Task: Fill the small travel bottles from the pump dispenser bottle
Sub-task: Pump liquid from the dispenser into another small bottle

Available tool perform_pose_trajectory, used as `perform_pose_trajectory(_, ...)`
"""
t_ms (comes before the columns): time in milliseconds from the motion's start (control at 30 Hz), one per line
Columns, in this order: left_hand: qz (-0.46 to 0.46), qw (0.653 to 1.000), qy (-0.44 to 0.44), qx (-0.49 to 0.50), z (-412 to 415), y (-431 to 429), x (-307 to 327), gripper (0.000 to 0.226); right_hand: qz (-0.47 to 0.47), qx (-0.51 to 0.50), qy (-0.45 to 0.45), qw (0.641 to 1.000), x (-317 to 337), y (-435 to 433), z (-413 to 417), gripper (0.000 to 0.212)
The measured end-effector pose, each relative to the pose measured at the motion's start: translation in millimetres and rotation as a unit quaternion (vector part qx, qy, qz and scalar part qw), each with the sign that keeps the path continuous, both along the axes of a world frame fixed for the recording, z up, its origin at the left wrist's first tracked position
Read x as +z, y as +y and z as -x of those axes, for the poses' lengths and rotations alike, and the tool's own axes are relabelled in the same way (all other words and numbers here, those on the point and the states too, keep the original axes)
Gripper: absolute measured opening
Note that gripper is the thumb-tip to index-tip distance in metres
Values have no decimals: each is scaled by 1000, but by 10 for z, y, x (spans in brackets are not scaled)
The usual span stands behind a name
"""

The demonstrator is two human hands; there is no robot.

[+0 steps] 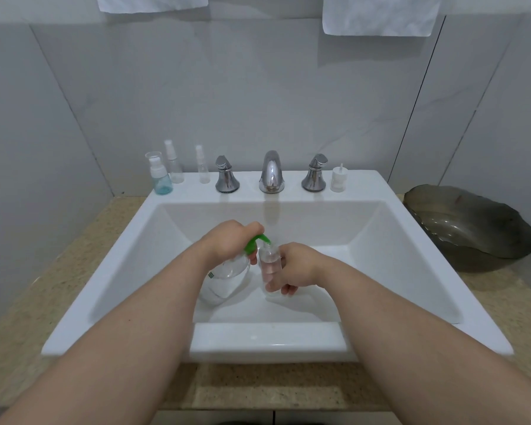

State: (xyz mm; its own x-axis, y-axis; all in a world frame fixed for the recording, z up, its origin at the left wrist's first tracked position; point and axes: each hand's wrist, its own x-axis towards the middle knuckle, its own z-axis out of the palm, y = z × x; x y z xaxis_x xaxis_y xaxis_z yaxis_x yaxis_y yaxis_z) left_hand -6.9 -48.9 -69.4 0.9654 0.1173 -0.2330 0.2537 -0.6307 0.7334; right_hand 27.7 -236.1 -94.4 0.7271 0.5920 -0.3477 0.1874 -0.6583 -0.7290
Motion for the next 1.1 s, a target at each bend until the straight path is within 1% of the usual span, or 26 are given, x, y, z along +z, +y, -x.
perform_pose_trajectory(133,-2,1000,1,15,4,-4,-4,65,-2,-2,0,1000,-15,5,-12,30)
perform_pose_trajectory(167,0,1000,1,18,5,-3,-5,69,-4,-4,0,1000,-18,6,-18,31)
perform_pose_trajectory(300,-12,1000,-8,17,3,11,-19,97,-8,-7,0,1000,-33,9,-42,39)
perform_pose_trajectory(367,-16,1000,-12,17,2,17,-22,99,-9,-7,2,1000,-38,12,-46,41)
perform_pose_trajectory(433,-4,1000,-11,19,-8,26,-31,95,-10,-6,2,1000,-39,11,-48,41)
perform_pose_trajectory(600,7,1000,-3,17,15,8,-15,73,-10,-10,2,1000,-35,4,-37,41)
perform_pose_trajectory(800,-2,1000,-3,20,16,-18,16,69,-11,-3,-1,1000,-5,3,-10,30)
perform_pose_trajectory(1000,4,1000,-5,1,21,-24,18,59,3,4,-1,1000,-26,12,-15,32)
perform_pose_trajectory(1100,9,1000,-3,0,14,-24,23,58,3,2,-1,1000,-25,12,-15,33)
